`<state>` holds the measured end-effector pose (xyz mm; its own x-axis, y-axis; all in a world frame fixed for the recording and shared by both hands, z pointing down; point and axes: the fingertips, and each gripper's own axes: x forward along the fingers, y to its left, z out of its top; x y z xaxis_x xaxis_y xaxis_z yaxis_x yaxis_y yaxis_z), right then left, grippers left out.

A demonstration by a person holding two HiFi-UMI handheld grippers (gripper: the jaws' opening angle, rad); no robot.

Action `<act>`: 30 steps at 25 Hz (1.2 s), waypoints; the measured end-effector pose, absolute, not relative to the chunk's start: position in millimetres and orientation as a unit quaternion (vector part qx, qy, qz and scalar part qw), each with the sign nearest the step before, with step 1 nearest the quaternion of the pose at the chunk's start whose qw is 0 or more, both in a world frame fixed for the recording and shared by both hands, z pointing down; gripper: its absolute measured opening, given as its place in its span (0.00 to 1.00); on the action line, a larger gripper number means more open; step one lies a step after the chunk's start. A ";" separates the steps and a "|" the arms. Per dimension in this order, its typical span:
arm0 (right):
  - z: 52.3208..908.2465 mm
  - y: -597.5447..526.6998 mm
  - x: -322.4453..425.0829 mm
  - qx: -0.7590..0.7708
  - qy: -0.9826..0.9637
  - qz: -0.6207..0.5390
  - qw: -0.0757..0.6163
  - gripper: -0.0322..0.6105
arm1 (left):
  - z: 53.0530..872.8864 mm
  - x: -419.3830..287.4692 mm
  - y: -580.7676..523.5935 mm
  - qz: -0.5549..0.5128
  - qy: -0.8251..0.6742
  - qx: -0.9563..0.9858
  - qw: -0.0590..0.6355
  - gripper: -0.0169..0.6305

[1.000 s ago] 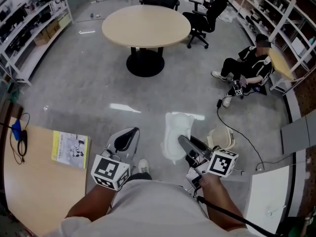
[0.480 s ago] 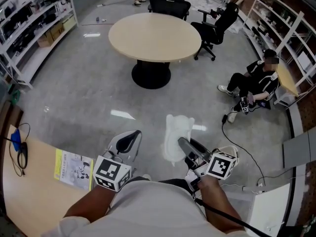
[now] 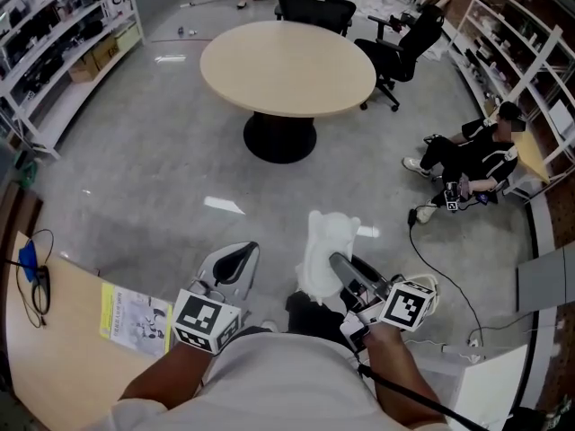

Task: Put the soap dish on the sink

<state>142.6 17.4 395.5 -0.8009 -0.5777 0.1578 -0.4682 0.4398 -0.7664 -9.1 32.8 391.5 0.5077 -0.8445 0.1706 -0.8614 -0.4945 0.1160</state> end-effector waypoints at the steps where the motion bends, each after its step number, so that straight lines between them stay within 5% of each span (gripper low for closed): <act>1: 396.8 13.3 141.7 -0.307 0.847 -0.430 0.063 0.27 | 392.9 -9.9 29.3 0.046 -0.496 0.862 0.094 0.04; 30: 424.1 -228.3 157.9 -0.246 0.851 -0.462 0.035 0.27 | 401.2 17.5 -202.7 0.089 -0.539 0.830 0.114 0.04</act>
<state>157.9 -228.3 424.1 -0.8765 -0.4509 0.1688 -0.3870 0.4512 -0.8042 17.5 -202.7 401.2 0.4023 -0.8745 0.2708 -0.9151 -0.3925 0.0920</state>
